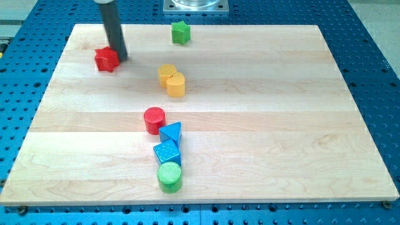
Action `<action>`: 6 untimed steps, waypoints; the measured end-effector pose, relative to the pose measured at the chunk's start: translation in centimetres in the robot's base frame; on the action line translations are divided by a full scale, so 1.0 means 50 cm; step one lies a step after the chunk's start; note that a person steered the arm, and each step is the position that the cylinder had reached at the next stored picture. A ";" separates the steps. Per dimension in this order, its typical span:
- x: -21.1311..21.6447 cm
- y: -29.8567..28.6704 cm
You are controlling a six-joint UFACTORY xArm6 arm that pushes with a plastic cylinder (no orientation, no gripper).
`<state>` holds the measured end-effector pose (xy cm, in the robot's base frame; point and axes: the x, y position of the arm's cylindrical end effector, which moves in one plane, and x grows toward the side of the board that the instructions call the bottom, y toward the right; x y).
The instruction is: Slide the red star slightly down
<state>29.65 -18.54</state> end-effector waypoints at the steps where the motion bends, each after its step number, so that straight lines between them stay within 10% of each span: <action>1: 0.018 -0.007; 6: 0.200 0.036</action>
